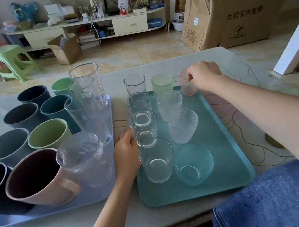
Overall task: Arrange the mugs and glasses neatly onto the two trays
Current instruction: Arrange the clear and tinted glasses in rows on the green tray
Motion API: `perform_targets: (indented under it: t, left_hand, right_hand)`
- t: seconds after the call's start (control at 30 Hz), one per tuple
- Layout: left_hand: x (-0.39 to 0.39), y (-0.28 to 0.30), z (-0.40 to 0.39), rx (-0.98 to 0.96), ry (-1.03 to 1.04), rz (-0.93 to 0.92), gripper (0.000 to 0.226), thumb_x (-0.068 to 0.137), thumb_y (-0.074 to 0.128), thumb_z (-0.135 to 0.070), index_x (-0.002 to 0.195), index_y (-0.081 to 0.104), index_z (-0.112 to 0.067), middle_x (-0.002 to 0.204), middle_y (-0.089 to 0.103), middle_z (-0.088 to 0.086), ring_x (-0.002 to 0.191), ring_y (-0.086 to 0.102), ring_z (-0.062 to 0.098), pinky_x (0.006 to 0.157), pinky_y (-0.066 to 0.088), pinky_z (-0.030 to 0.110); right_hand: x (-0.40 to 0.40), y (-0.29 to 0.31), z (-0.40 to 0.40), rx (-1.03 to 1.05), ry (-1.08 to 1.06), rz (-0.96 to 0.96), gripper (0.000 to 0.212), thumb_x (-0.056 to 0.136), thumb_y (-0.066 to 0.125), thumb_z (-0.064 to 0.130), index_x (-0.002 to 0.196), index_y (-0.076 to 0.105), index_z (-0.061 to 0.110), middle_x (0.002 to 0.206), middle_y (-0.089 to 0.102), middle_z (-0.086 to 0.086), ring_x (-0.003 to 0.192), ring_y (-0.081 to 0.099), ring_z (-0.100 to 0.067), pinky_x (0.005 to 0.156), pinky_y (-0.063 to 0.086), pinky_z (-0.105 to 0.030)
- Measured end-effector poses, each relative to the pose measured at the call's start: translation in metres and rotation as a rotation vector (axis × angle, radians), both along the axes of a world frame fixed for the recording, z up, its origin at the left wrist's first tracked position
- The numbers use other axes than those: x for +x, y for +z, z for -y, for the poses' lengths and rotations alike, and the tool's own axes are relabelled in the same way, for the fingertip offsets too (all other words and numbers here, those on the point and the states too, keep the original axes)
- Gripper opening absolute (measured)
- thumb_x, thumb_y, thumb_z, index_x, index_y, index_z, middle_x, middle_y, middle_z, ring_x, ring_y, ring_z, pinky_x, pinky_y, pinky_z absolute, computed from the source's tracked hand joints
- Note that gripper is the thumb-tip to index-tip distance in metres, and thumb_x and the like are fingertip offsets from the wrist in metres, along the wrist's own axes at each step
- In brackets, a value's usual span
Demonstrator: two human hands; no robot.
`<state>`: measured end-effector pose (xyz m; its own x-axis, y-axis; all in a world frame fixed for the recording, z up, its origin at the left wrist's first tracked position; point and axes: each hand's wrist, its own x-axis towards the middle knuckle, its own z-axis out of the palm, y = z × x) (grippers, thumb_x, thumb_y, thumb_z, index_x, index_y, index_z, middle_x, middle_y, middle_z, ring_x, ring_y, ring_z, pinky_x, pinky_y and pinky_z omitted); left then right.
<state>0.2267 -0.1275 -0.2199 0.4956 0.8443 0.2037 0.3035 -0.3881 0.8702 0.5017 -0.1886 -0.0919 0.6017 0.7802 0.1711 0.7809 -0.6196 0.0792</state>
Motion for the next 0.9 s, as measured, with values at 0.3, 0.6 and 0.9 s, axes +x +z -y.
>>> perform_targets:
  t: [0.3, 0.6, 0.9]
  left_hand:
    - [0.000, -0.001, 0.000, 0.031, 0.014, -0.005, 0.017, 0.096, 0.046, -0.017, 0.098, 0.062, -0.012, 0.090, 0.066, 0.006, 0.087, 0.060, 0.027, 0.075, 0.047, 0.040]
    - [-0.002, -0.002, 0.001, 0.119, 0.001, -0.044, 0.014, 0.095, 0.046, -0.013, 0.095, 0.060, -0.012, 0.086, 0.065, 0.007, 0.080, 0.059, 0.028, 0.067, 0.045, 0.035]
    - [-0.006, -0.002, 0.004, 0.171, -0.014, -0.128, 0.009, 0.093, 0.051, -0.014, 0.092, 0.059, -0.010, 0.086, 0.066, 0.011, 0.079, 0.059, 0.030, 0.064, 0.044, 0.034]
  right_hand:
    - [0.010, 0.012, 0.023, 0.025, 0.002, -0.145, 0.043, 0.089, 0.052, 0.004, 0.129, 0.055, 0.018, 0.130, 0.058, -0.011, 0.113, 0.056, -0.034, 0.090, 0.048, -0.037]
    - [-0.001, 0.054, 0.169, -0.061, -0.164, -0.350, 0.005, 0.081, 0.070, 0.026, 0.080, 0.071, 0.021, 0.075, 0.069, 0.007, 0.083, 0.063, -0.018, 0.077, 0.053, -0.034]
    - [-0.036, 0.021, 0.232, -0.107, -0.239, -0.422, 0.022, 0.076, 0.074, 0.033, 0.091, 0.062, 0.021, 0.077, 0.063, 0.008, 0.074, 0.059, -0.012, 0.073, 0.051, -0.031]
